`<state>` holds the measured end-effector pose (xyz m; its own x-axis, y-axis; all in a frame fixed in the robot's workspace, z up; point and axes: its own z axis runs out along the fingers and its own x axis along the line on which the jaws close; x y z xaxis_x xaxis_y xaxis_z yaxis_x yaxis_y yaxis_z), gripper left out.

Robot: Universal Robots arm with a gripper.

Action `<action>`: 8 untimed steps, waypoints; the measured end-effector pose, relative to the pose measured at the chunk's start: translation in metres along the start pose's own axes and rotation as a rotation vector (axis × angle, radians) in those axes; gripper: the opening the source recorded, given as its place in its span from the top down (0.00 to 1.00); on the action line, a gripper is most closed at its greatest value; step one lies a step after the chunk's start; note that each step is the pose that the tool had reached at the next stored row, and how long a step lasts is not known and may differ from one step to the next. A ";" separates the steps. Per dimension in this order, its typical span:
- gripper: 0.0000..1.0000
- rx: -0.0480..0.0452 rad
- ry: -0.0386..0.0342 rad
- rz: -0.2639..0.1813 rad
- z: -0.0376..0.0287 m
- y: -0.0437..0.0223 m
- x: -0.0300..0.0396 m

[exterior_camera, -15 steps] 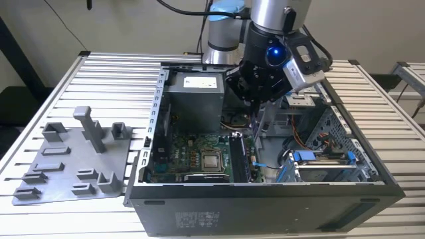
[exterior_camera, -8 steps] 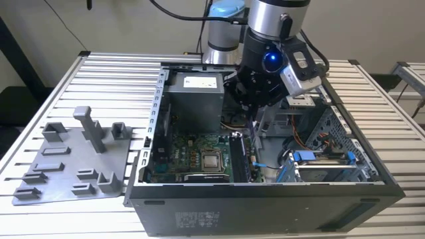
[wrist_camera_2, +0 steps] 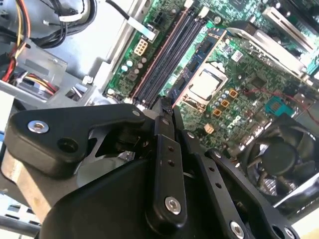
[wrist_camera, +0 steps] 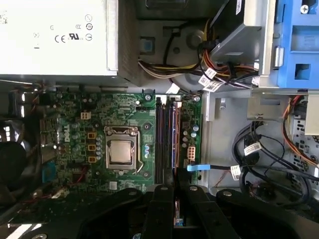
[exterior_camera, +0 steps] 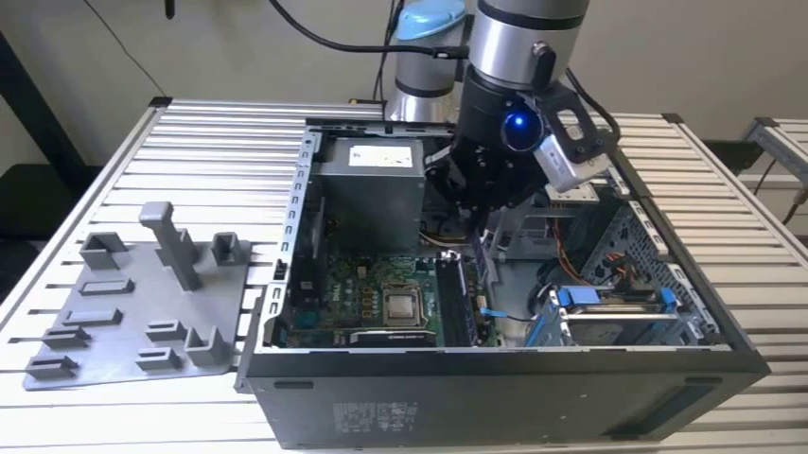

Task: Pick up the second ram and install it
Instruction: 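Insert the second ram into the second slot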

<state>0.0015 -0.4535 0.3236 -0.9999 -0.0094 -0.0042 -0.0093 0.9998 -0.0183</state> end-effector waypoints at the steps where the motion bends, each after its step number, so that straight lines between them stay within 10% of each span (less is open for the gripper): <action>1: 0.86 -0.0002 -0.0002 -0.008 0.0018 0.0000 0.0001; 8: 0.86 -0.0001 0.0000 -0.003 0.0136 0.0001 0.0008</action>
<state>0.0008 -0.4536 0.3100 -0.9999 -0.0125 -0.0041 -0.0125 0.9998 -0.0183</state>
